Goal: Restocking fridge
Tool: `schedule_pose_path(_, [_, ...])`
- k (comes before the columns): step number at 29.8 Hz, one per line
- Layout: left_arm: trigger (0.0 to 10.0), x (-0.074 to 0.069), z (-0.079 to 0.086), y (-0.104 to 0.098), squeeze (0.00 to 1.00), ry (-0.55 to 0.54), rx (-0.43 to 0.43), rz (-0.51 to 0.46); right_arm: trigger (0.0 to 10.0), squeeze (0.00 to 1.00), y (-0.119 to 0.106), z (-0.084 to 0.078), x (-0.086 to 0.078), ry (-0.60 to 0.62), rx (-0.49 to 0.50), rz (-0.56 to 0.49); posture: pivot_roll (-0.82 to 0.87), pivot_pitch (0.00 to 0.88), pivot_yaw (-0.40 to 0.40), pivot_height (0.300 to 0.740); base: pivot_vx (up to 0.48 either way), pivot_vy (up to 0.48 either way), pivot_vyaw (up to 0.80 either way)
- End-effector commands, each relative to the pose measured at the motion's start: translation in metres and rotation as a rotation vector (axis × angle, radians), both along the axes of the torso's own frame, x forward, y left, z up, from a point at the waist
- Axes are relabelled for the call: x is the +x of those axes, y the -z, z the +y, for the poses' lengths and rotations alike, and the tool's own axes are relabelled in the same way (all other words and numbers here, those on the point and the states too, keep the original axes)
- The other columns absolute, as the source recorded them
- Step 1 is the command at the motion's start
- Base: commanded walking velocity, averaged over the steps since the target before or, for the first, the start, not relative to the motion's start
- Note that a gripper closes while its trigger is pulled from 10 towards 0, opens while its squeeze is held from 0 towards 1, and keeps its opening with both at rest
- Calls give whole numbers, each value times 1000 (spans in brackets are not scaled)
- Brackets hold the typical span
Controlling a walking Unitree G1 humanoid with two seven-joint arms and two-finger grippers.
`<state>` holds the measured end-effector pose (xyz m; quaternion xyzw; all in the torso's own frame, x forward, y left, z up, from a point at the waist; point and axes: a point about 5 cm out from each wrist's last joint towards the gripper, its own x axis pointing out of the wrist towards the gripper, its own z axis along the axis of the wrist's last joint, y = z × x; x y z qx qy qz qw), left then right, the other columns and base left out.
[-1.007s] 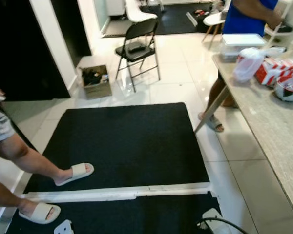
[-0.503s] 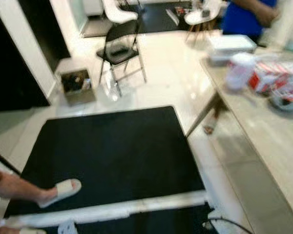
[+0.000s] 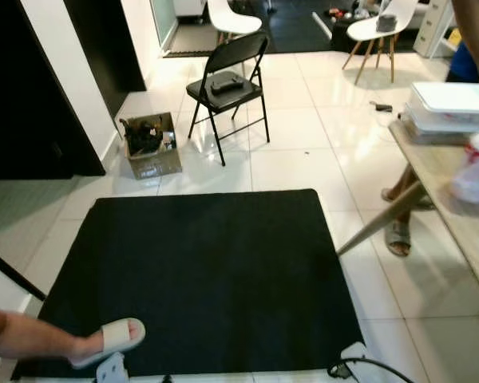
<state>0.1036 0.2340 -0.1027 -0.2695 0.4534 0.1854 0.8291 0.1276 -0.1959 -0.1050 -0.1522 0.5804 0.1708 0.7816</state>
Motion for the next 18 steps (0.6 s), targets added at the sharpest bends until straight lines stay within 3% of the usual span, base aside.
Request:
schedule_pose_path(1, [10000, 6, -4, -1, 0, 3, -10, -12, 10000, 0, 1, -8, -6, 16, -14, 24, 15, 0, 21, 740, 0, 0, -781])
schedule_pose_path(18, [10000, 8, -11, 0, 0, 46, -29, -21, 10000, 0, 0, -6, -2, -4, -32, 39, 17, 0, 21, 740, 0, 0, -779])
